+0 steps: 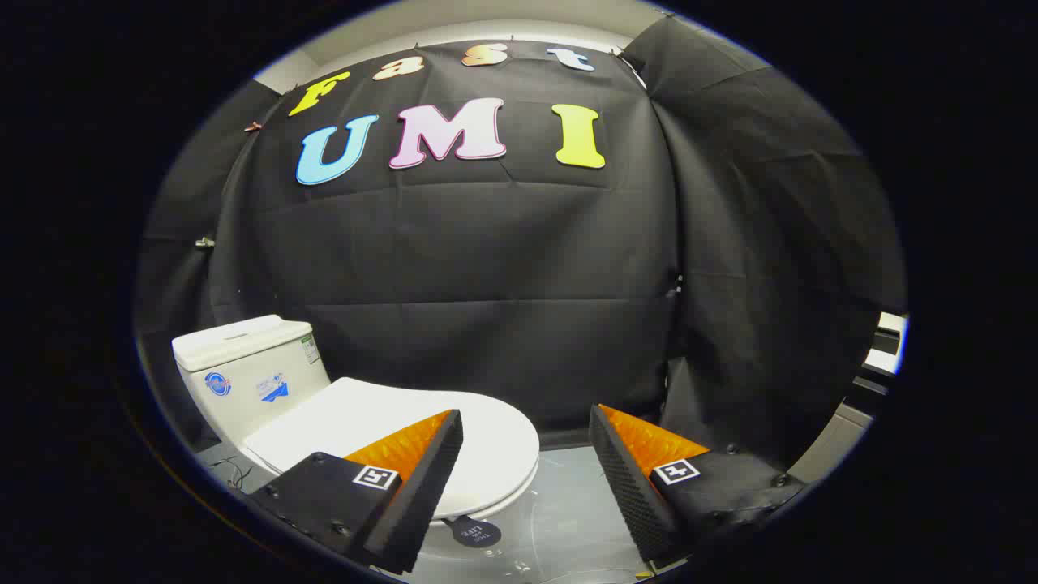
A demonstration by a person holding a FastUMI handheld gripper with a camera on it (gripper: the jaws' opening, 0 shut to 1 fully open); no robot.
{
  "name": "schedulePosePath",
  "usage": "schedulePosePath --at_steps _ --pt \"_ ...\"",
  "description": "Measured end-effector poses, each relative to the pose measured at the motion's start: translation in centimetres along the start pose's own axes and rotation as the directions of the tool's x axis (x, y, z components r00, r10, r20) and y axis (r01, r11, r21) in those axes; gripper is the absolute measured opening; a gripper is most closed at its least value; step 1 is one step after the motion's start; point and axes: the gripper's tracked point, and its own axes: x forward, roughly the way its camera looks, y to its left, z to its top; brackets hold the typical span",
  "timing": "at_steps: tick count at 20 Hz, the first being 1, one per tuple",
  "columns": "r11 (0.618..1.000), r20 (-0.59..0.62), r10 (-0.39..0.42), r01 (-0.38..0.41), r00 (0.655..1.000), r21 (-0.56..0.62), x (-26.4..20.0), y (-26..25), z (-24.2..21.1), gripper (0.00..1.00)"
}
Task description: Open the toilet lid.
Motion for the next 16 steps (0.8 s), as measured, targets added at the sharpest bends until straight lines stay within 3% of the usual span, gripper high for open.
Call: schedulePosePath --at_steps 16 --pt "1.0 -0.007 0.021 -0.022 1.0 -0.021 0.17 0.63 -0.38 0.98"
